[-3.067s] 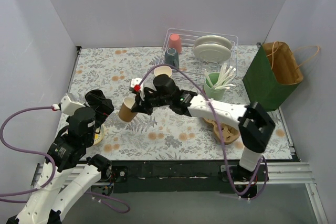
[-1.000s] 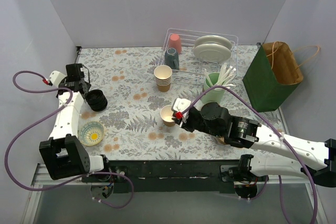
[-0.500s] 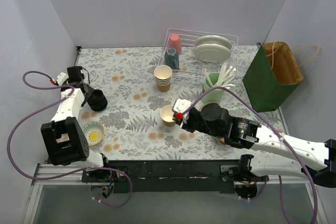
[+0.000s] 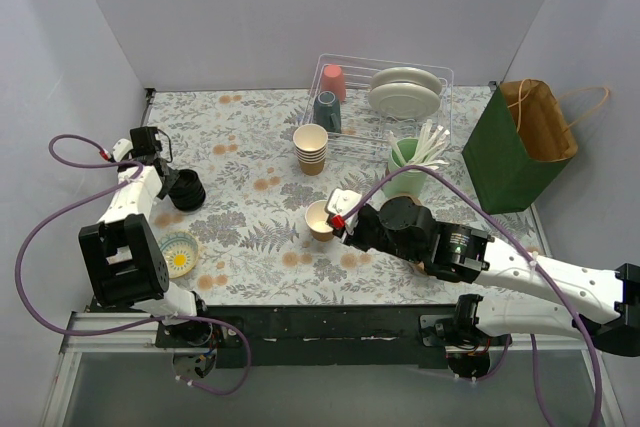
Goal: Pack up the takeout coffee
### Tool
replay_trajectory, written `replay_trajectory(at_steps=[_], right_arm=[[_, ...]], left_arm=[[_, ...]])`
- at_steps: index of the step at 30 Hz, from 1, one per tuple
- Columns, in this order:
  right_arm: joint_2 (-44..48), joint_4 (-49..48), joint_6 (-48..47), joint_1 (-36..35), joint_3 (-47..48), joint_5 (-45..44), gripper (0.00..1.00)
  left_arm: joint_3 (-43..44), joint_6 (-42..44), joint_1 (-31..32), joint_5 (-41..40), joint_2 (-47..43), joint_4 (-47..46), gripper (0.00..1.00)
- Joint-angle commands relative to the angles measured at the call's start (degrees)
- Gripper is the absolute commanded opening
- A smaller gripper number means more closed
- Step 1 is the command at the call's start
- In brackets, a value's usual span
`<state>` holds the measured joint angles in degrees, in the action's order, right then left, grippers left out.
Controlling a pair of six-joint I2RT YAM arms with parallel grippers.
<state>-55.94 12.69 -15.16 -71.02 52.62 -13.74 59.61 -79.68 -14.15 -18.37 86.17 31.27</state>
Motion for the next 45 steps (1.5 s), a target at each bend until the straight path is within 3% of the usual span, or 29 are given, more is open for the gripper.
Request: replay_trajectory(at_steps=[1, 6, 21, 26, 34, 35, 36, 39, 40, 45], right_arm=[[-0.39, -2.23, -0.66, -0.43, 0.02, -1.29, 0.34], [-0.75, -2.14, -0.66, -0.34, 0.11, -1.12, 0.34], [-2.41, -2.84, 0.22, -0.34, 0.64, -0.68, 0.34], [-2.94, -2.49, 0.48, -0.43, 1.17, -0.94, 0.34], [-2.86, -2.4, 0.83, -0.34, 1.61, -0.94, 0.35], [-2.77, -2.4, 0.92, -0.34, 1.69, -1.03, 0.35], [-2.86, -2.4, 1.27, -0.34, 1.7, -1.03, 0.35], [-2.86, -2.49, 1.62, -0.43, 2.05, -0.85, 0.35], [-2.86, -2.49, 1.62, -0.34, 2.13, -0.68, 0.35], [-3.12, -2.49, 1.62, -0.34, 2.48, -0.24, 0.35]], left_arm=[[0.77, 0.84, -0.26, -0.35, -0.92, 0.2, 0.24], [1.47, 1.28, -0.26, -0.79, -1.27, 1.25, 0.25], [4.37, 2.16, -0.35, -0.44, -2.85, 3.01, 0.16], [4.37, 2.25, -0.26, -0.26, -2.94, 3.36, 0.2], [4.11, 2.95, -0.26, 0.44, -3.03, 3.19, 0.02], [4.28, 3.04, -0.35, 0.35, -3.03, 3.19, 0.02], [4.46, 2.95, -0.35, -0.26, -3.03, 3.19, 0.13], [5.51, 3.3, -0.26, -0.7, -2.24, 2.92, 0.25], [6.03, 3.65, -0.35, -0.88, -1.89, 2.92, 0.37], [8.76, 5.4, -0.44, -1.77, 1.53, -0.04, 0.61]])
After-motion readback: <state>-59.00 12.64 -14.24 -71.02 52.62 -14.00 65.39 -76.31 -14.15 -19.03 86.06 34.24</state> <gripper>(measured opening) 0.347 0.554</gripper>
